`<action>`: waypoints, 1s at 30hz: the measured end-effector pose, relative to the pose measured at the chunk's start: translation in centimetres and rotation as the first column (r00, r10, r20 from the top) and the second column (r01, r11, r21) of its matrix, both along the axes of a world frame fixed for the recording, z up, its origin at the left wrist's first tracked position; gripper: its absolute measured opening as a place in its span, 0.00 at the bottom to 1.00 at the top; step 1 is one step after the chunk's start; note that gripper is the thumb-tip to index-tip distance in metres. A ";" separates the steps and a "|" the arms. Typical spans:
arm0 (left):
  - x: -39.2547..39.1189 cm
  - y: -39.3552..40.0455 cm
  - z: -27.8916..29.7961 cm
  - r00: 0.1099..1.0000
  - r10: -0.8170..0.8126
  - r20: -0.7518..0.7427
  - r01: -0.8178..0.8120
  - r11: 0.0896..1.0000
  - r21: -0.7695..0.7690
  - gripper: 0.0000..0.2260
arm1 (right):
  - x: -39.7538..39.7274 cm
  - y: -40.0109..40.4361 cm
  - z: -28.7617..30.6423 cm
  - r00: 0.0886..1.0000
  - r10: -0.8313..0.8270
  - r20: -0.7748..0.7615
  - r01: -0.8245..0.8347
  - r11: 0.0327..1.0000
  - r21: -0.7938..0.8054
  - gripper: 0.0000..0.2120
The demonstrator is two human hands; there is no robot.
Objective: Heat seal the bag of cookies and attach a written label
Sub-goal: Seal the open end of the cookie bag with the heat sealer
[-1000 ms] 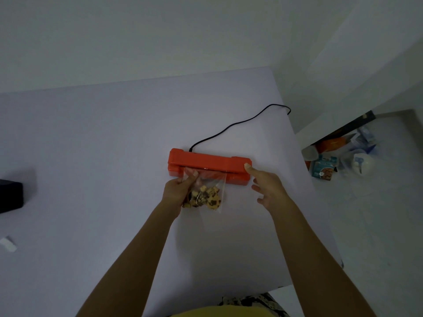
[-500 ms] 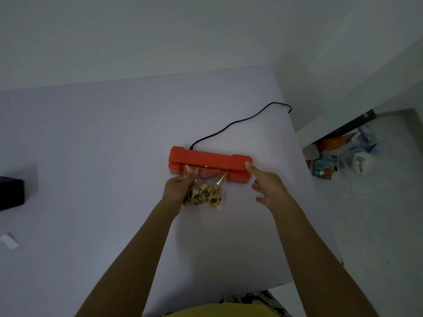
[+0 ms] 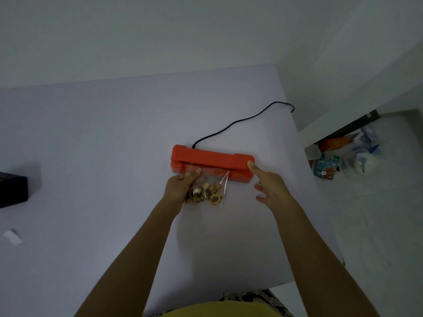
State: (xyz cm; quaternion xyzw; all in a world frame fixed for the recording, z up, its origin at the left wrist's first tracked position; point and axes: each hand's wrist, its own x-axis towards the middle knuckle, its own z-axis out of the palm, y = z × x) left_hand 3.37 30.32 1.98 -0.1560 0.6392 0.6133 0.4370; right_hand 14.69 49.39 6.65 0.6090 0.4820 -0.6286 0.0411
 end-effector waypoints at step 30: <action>-0.5 -0.7 -0.8 0.996 -0.082 -0.045 0.084 0.996 0.029 0.13 | -0.1 -0.6 0.3 0.997 0.074 0.001 -0.070 0.947 0.315 0.32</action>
